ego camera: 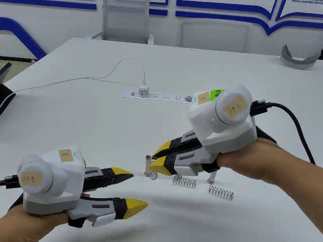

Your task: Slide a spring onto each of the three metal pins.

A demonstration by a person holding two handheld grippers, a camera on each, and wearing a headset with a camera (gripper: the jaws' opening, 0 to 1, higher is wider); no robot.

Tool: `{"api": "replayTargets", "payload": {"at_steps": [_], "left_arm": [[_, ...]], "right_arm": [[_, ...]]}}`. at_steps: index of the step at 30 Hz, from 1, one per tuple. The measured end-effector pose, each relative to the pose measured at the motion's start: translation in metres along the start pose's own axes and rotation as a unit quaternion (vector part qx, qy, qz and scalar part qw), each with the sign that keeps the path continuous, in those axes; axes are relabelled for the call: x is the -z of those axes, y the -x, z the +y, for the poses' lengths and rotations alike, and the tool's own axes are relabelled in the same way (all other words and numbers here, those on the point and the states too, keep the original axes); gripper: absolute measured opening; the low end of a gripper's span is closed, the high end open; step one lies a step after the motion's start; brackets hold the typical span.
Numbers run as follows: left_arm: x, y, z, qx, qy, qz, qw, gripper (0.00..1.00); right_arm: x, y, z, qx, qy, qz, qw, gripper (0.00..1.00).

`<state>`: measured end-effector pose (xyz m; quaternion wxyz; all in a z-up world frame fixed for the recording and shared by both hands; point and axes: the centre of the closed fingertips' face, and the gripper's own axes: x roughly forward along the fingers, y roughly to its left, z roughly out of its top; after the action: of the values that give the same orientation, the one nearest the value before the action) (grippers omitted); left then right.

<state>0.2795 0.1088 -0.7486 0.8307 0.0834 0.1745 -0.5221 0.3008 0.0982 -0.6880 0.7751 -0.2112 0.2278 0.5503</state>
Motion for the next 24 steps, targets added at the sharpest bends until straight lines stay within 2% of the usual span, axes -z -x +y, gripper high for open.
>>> {"api": "replayTargets", "payload": {"at_steps": [9, 17, 24], "left_arm": [[0.0, 0.0, 0.003, -0.006, 0.005, -0.001, 1.0, 0.5], [0.001, 0.001, 0.003, -0.008, 0.008, 0.0, 0.9999, 0.52], [0.0, 0.001, 0.003, -0.008, 0.01, 0.0, 0.9999, 0.53]], "right_arm": [[-0.012, 0.001, -0.021, 0.021, -0.003, -0.011, 0.9997, 0.12], [-0.019, -0.005, -0.036, 0.036, -0.009, -0.019, 0.9991, 0.12], [-0.015, -0.014, -0.047, 0.041, -0.017, -0.015, 0.9989, 0.12]]}}
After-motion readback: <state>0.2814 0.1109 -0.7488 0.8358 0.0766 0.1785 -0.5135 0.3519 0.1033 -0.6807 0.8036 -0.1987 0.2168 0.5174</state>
